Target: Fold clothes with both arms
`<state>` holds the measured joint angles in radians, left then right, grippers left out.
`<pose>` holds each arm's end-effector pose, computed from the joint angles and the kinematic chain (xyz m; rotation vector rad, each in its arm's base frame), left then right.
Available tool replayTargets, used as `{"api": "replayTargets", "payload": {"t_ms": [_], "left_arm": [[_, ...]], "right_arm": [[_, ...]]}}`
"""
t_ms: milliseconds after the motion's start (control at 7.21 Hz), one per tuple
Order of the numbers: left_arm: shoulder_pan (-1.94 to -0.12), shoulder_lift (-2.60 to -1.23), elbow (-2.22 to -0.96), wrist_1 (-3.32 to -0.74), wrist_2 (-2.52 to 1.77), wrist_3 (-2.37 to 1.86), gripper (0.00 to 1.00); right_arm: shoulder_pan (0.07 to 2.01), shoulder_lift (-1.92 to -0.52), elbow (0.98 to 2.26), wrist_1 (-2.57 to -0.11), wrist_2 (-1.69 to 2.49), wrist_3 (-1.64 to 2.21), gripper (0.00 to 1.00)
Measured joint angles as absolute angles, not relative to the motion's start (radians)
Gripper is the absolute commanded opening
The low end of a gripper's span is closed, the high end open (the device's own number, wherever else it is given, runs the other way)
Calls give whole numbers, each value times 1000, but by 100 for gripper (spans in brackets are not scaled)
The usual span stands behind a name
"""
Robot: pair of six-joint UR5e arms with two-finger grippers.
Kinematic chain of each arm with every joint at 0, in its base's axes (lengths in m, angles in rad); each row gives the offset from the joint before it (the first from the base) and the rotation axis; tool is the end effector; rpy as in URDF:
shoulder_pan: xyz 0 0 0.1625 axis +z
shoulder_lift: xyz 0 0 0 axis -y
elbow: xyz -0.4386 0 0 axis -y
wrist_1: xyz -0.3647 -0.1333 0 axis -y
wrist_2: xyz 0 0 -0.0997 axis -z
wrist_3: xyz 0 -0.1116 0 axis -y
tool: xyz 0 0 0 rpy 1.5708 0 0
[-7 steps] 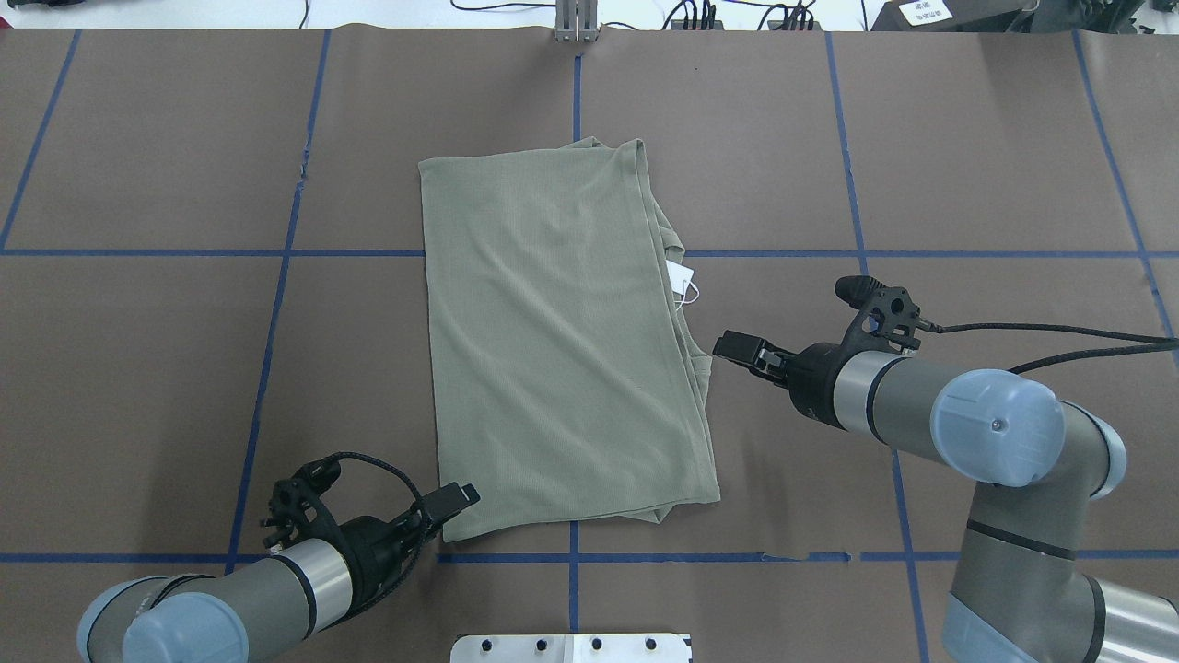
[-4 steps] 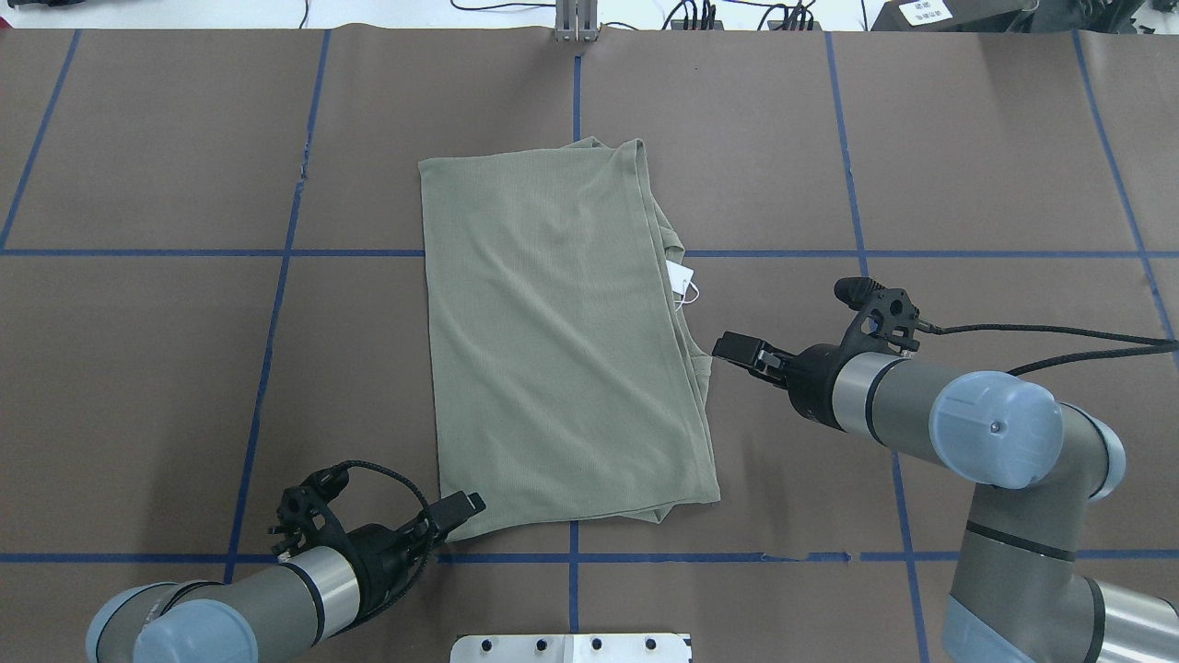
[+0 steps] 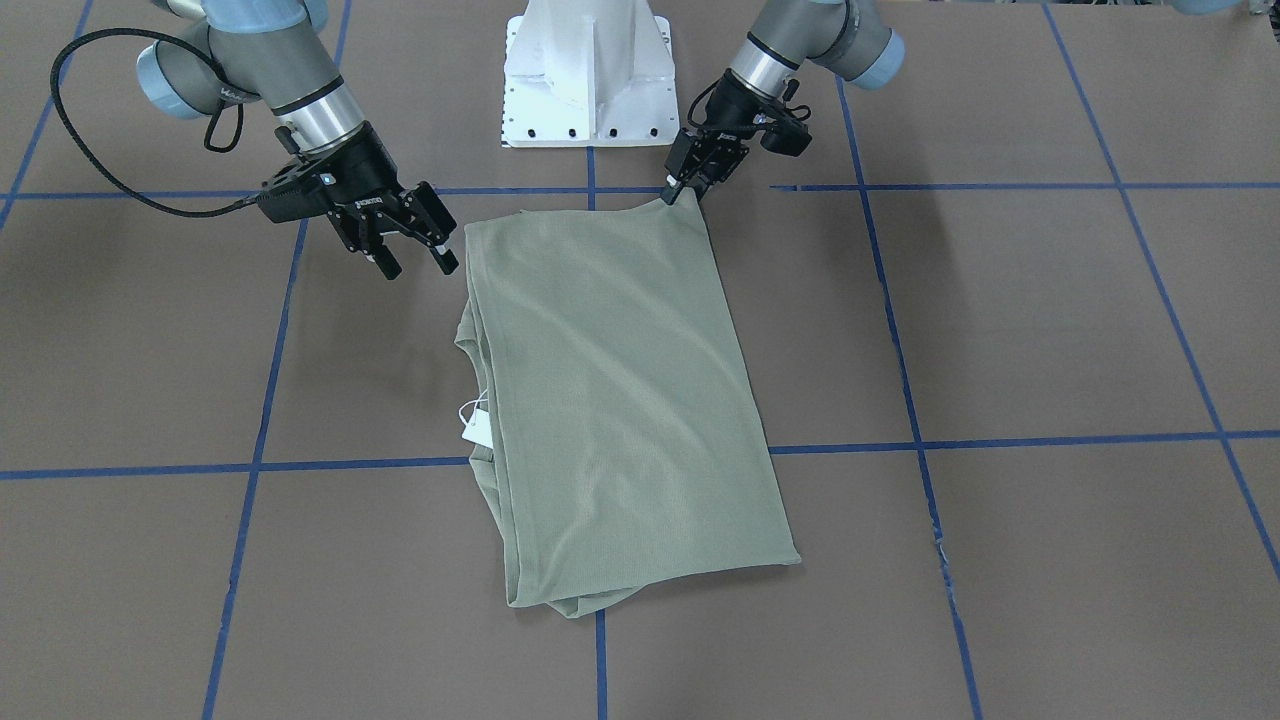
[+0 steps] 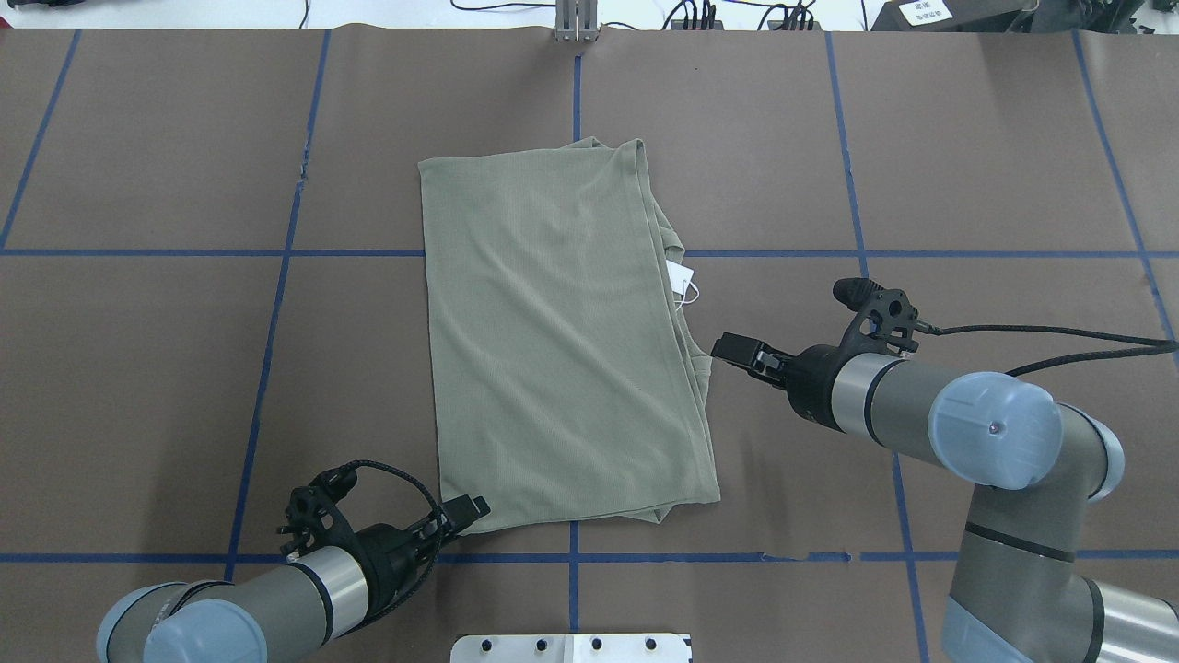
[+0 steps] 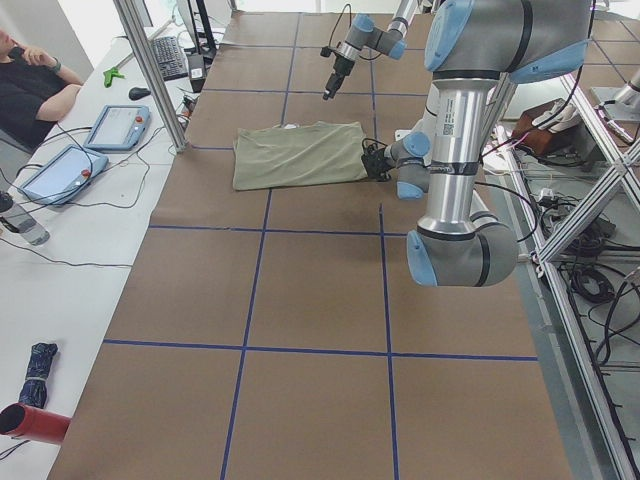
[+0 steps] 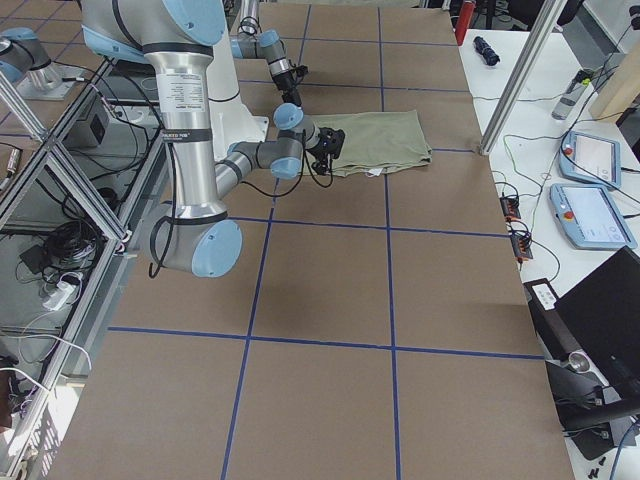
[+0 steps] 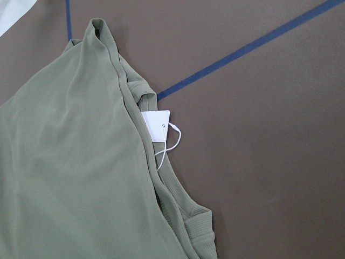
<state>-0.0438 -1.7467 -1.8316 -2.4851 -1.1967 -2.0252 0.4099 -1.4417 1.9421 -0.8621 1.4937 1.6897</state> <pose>0.5222 -0.1971 0.3654 0.0373 1.3979 -0.6684 -0.4165 -0.3357 0.3686 0.2450 -1.2009 0.5085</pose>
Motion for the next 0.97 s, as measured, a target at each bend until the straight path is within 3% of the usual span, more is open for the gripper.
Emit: {"api": "replayTargets", "payload": {"t_ms": [139, 277, 694, 971], "left_arm": [[-44, -1746, -1831, -2485, -1197, -2025, 28], [-45, -1746, -1831, -2485, -1197, -2025, 0], [-45, -1744, -1832, -2485, -1196, -2018, 0], [-47, -1746, -1835, -2485, -1197, -2014, 0]], "right_arm": [[410, -1440, 1942, -862, 1493, 1689, 100], [408, -1438, 1942, -862, 1493, 1689, 99], [375, -1413, 1944, -920, 1455, 1771, 86], [339, -1317, 1945, -1093, 1429, 1872, 85]]}}
